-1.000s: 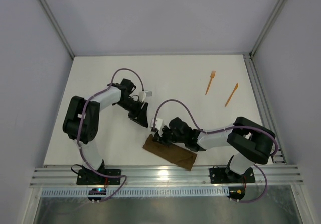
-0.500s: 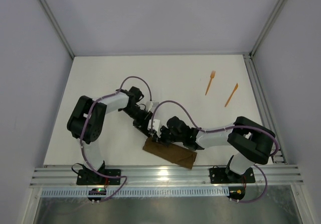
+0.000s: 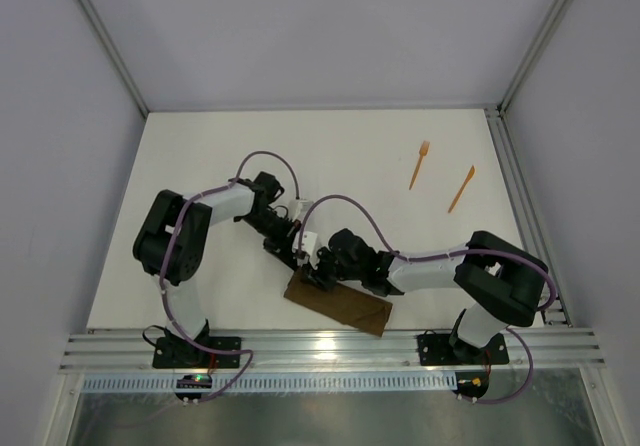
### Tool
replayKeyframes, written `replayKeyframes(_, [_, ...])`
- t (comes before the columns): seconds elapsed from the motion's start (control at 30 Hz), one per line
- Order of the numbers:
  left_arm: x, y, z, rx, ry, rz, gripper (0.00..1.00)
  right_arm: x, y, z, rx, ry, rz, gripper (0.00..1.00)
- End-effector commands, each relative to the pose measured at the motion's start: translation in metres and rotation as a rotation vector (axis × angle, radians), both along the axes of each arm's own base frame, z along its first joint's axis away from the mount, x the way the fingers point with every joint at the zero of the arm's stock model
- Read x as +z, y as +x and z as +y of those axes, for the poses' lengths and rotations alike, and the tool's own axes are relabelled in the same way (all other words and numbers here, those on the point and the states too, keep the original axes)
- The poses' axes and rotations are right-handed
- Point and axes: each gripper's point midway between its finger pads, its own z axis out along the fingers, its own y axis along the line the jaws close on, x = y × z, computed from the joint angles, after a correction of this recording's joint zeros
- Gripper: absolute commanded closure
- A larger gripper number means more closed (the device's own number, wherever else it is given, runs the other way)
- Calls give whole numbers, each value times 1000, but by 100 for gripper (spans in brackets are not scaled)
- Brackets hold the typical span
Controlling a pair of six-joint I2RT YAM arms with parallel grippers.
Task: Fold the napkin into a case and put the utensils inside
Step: Stuff the top corner of the smaller-rectangle-folded napkin into the folded napkin.
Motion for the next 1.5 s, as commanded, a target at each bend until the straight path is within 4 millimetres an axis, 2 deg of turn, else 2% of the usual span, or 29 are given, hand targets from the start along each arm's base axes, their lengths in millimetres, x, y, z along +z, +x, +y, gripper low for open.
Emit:
replayKeyframes(0.0, [-7, 5, 4, 27, 25, -17, 100, 9, 3, 10, -54, 48, 45, 69])
replayKeyframes(0.1, [-7, 6, 5, 33, 32, -17, 100, 9, 3, 12, -84, 56, 88, 81])
replayKeyframes(0.2, [-7, 8, 8, 50, 34, -15, 100, 12, -1, 9, -94, 77, 103, 83])
replayKeyframes(0.3, [-5, 13, 10, 66, 35, -23, 100, 10, -8, 4, -84, 78, 121, 97])
replayKeyframes(0.5, [-2, 22, 16, 88, 42, -59, 100, 8, -25, 0, -70, 71, 185, 97])
replayKeyframes(0.63, [3, 29, 22, 110, 39, -79, 100, -1, -38, -7, -66, 21, 258, 97])
replayKeyframes(0.73, [4, 27, 23, 113, 30, -70, 100, -9, -42, -12, -95, -34, 273, 97])
replayKeyframes(0.83, [16, 19, 13, 81, -68, -42, 100, -6, -34, -12, -130, -32, 229, 97])
replayKeyframes(0.9, [25, 8, 10, 40, -89, 5, 83, -1, -26, -9, -137, -21, 182, 97])
replayKeyframes(0.93, [30, 2, 6, -23, -144, -3, 69, 0, -20, -9, -153, -16, 157, 97])
replayKeyframes(0.97, [35, -13, 10, -49, -142, 64, 65, 4, -18, -8, -153, -4, 134, 97])
replayKeyframes(1.0, [38, -11, 9, -60, -153, 45, 62, 4, -17, -11, -144, 5, 98, 97])
replayKeyframes(1.03, [39, -12, 9, -68, -150, 35, 61, 18, -10, -5, -138, 70, 41, 97])
replayKeyframes(1.07, [39, -12, 11, -80, -134, 9, 57, 16, -11, -9, -131, 79, 18, 97])
replayKeyframes(1.17, [35, -6, 14, -94, -89, -32, 56, 32, -5, -2, -93, 122, -59, 97])
replayKeyframes(1.33, [27, 10, 8, -77, -86, -54, 56, 29, 5, 6, -42, 119, -142, 97])
replayKeyframes(1.47, [20, 16, 2, -52, -95, -33, 57, 38, 5, 17, 14, 134, -152, 97])
